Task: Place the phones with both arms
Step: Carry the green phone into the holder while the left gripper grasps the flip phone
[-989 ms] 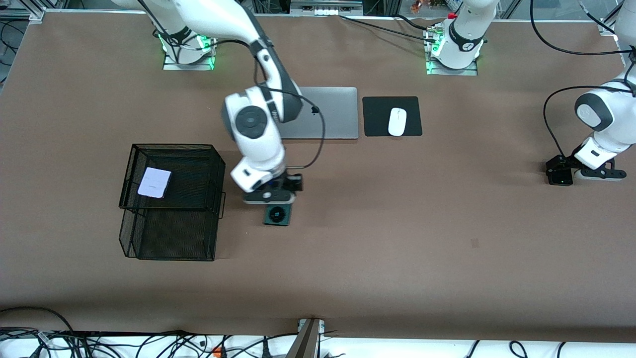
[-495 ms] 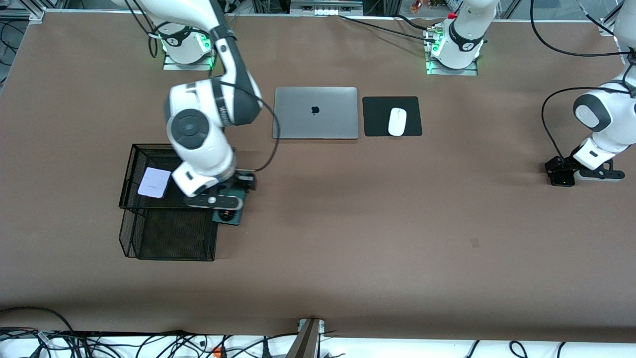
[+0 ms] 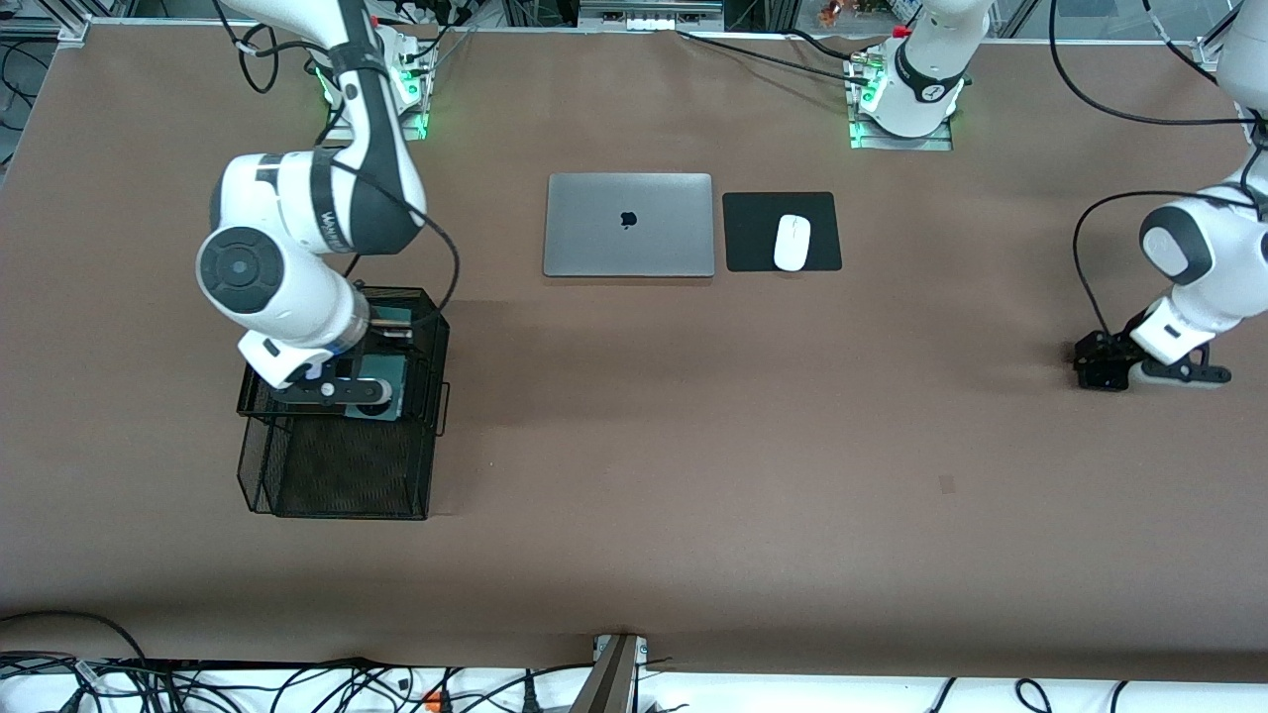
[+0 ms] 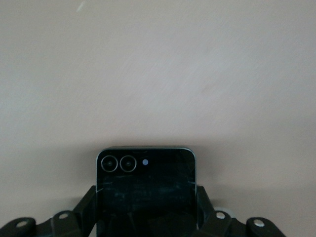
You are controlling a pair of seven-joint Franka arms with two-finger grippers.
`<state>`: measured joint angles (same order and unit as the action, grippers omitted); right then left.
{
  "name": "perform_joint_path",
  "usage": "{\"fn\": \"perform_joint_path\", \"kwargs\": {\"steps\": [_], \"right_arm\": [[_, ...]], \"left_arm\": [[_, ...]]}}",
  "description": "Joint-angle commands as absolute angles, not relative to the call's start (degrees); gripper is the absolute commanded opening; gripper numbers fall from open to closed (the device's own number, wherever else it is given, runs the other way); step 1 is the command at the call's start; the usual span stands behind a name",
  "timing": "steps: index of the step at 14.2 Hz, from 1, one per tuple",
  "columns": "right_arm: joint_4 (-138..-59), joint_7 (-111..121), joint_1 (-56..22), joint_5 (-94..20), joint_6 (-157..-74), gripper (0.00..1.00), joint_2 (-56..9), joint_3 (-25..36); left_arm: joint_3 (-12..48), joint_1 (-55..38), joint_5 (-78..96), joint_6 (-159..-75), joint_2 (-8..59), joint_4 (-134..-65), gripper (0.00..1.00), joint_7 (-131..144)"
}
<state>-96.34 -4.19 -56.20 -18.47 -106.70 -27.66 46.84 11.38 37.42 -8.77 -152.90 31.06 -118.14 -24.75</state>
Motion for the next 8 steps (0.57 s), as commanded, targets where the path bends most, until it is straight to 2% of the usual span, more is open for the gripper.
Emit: {"fn": "perform_joint_path", "kwargs": {"steps": [1, 3, 8], "right_arm": [[-104.57, -3.16, -57.22, -17.49, -110.47, 0.0, -21.63, 46.67], [-109.49, -1.25, -57.22, -17.4, -114.59, 0.0, -19.35, 46.67], [-111.8, -1.23, -57.3, -17.58, -115.75, 0.0, -18.98, 46.41]], "left_arm": [[11.07, 32.71, -8.7, -146.79, 31.64, -111.98, 0.0, -19.53], [11.07, 29.2, -8.7, -145.03, 31.73, -110.31, 0.0, -14.27], [11.07, 15.14, -8.61, -144.76, 33.48, -107.94, 0.0, 4.28]]}}
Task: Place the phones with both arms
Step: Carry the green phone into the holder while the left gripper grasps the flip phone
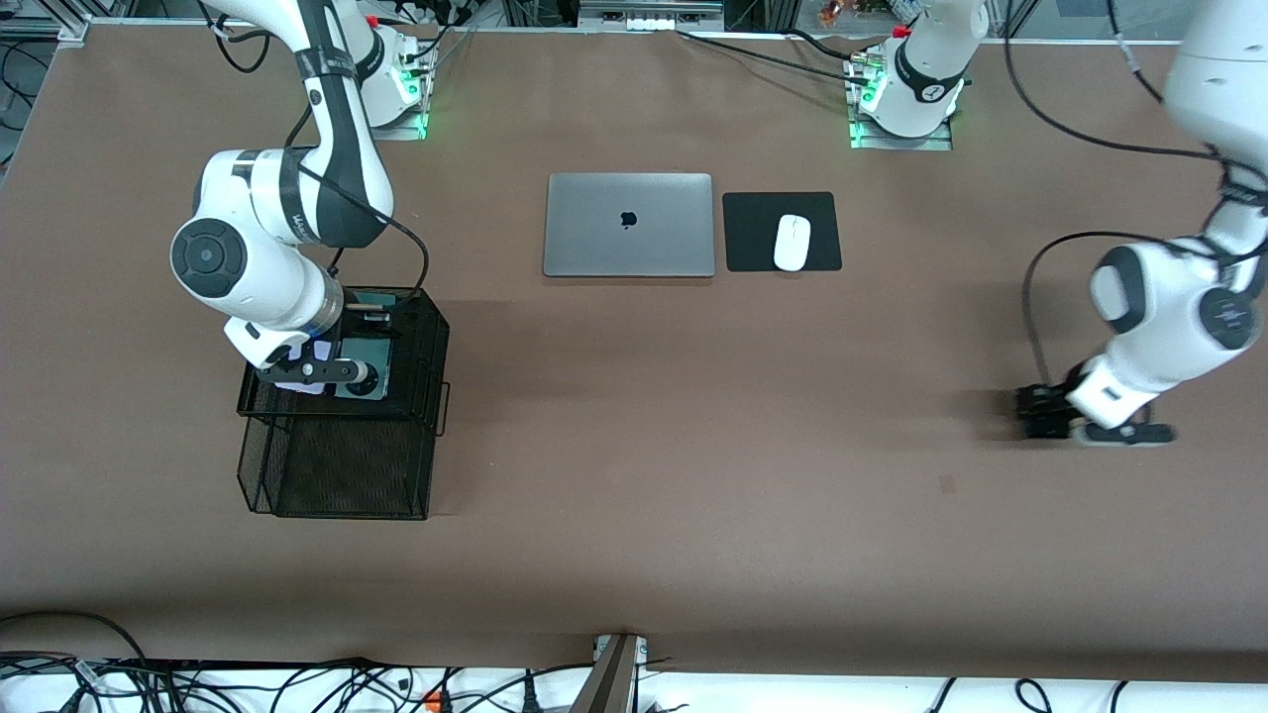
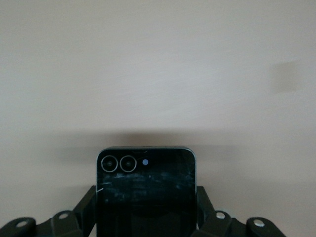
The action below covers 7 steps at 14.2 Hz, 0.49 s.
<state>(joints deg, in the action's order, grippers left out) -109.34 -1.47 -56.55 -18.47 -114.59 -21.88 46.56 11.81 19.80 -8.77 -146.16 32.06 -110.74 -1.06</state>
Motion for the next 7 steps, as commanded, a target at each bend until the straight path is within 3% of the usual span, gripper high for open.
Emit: {"fn": "perform_joint_path", "kwargs": {"steps": [1, 4, 7], "right_arm": [[-112.32, -1.23, -57.3, -17.58, -115.93, 0.0, -19.07, 46.32], [-112.24, -1.49, -57.39, -17.67, -117.15, 0.0, -19.6, 46.23], [-111.89, -1.67, -57.39, -17.75, -117.6, 0.0, -20.3, 46.23]], "left_arm": [[11.07, 12.94, -8.53, -144.76, 33.83, -107.58, 0.0, 6.05], [11.07, 5.74, -8.17, -143.1, 34.36, -106.01, 0.0, 17.97], [10.99, -2.26, -8.35, -133.8, 35.24, -100.21, 0.0, 31.77]]}}
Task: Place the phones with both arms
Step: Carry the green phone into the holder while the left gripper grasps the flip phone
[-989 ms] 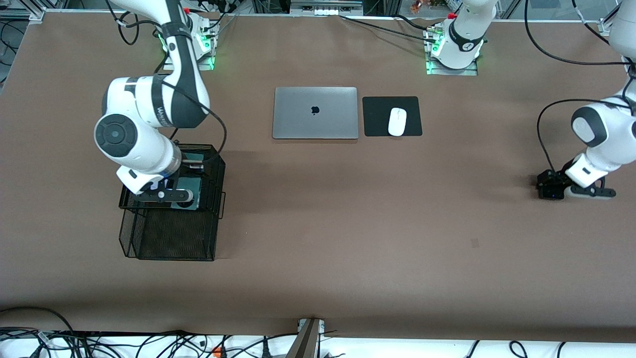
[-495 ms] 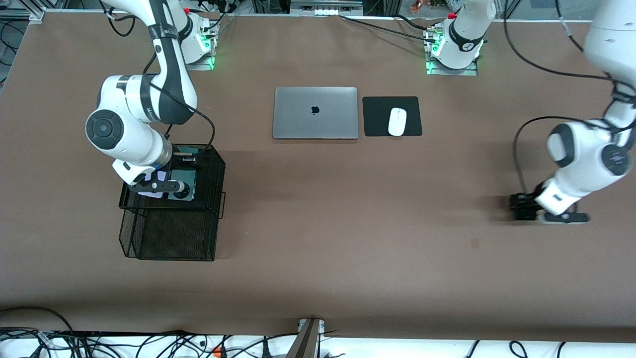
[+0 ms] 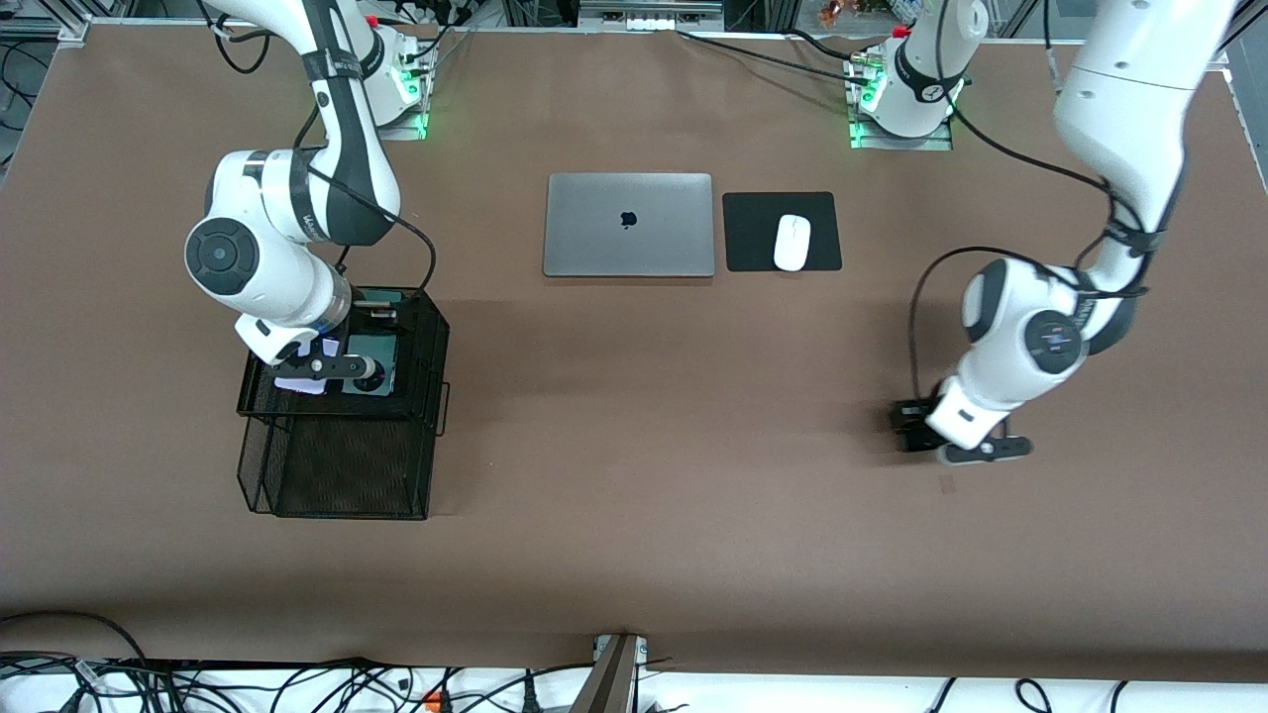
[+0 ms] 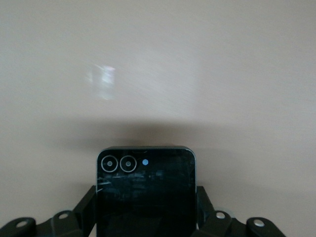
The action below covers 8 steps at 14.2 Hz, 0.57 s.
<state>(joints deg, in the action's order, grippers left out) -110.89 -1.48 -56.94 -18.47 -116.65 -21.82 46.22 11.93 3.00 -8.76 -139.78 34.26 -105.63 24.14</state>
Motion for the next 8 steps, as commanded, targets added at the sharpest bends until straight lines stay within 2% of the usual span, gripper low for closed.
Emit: {"fn": "perform_joint_path", "kwargs": {"steps": [1, 4, 6, 7, 8], "right_arm": [[-111.8, -1.76, -57.39, -17.84, -118.47, 0.05, -20.82, 46.23], [-111.8, -1.76, -57.39, -17.93, -120.14, 0.19, -22.23, 46.23], [-111.8, -2.02, -57.39, -18.02, -120.41, 0.54, -22.24, 46.23], [-111.8, -2.11, -57.39, -18.19, -120.41, 0.76, -22.24, 46.23], [-111.71, -2.11, -57.31, -18.28, -120.41, 0.9, -22.24, 46.23]], "left_arm": [[10.99, -4.46, -8.35, -132.03, 35.68, -98.89, 0.0, 35.82], [10.99, -11.84, -8.61, -131.4, 38.13, -95.47, 0.0, 46.55], [10.99, -16.94, -8.35, -131.4, 41.12, -91.34, 0.0, 49.82], [10.99, -19.14, -8.44, -131.48, 42.79, -88.88, 0.0, 50.88], [10.99, -20.81, -8.44, -131.57, 43.93, -87.29, 0.0, 50.98]]}}
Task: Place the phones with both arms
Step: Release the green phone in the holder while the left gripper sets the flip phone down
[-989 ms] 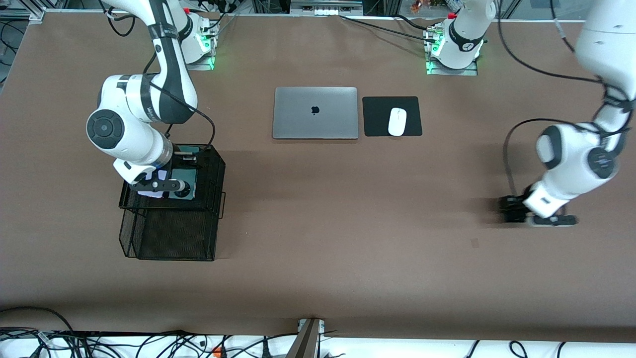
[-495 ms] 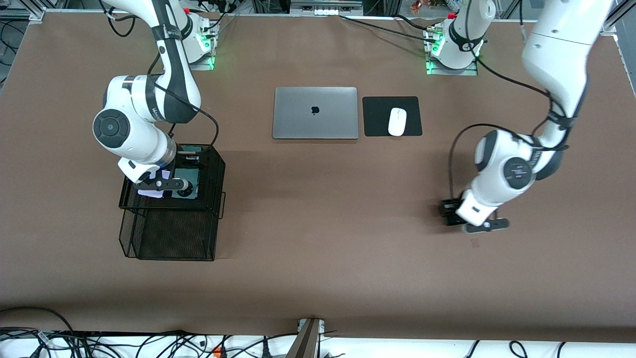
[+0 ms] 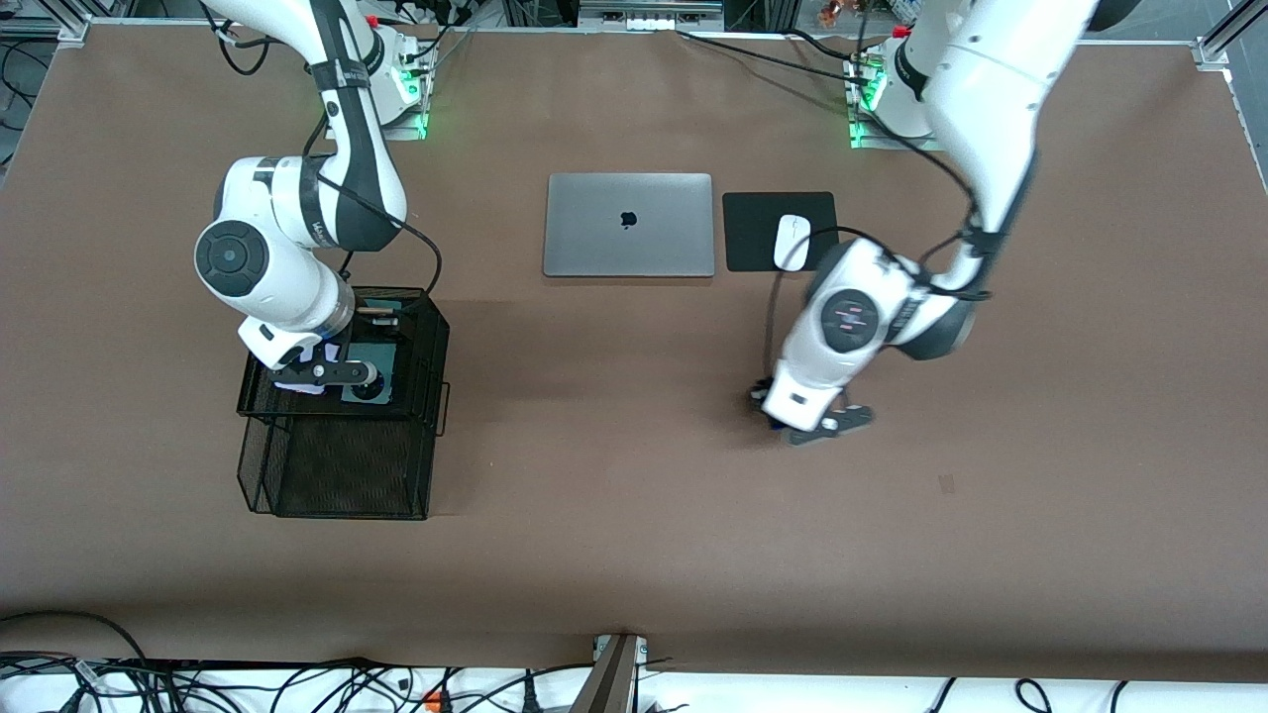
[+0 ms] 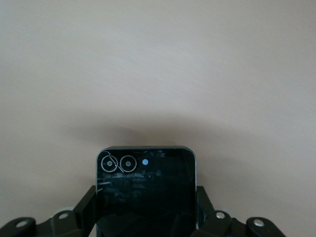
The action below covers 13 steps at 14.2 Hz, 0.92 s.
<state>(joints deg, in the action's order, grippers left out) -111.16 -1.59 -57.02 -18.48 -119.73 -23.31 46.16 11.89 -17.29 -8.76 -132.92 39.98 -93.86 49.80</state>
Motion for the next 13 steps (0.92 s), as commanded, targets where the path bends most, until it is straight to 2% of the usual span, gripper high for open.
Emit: {"fn": "perform_joint_path", "kwargs": {"steps": [1, 4, 8, 10, 13], "right_arm": [[-111.62, -2.11, -57.3, -18.37, -120.41, 0.98, -22.24, 46.23], [-110.48, -2.2, -57.3, -18.37, -120.24, 0.99, -22.15, 46.23], [-106.71, -1.94, -57.13, -18.37, -119.53, 0.99, -22.24, 46.32], [-104.6, -1.58, -57.13, -18.28, -119.18, 0.99, -22.15, 46.41], [-102.48, -1.67, -56.87, -18.28, -116.72, 0.99, -22.15, 46.41]], "left_arm": [[10.99, -22.57, -8.44, -131.57, 44.64, -86.23, 0.0, 50.98], [10.81, -29.33, -8.7, -131.84, 47.53, -80.89, 0.0, 51.06], [6.78, -39.53, -8.79, -131.84, 54.74, -70.07, 0.02, 53.17], [4.14, -42.79, -8.7, -132.1, 57.12, -67.77, 0.04, 53.17], [3.87, -43.94, -8.79, -132.36, 58.27, -67.68, 0.05, 53.52]]}}
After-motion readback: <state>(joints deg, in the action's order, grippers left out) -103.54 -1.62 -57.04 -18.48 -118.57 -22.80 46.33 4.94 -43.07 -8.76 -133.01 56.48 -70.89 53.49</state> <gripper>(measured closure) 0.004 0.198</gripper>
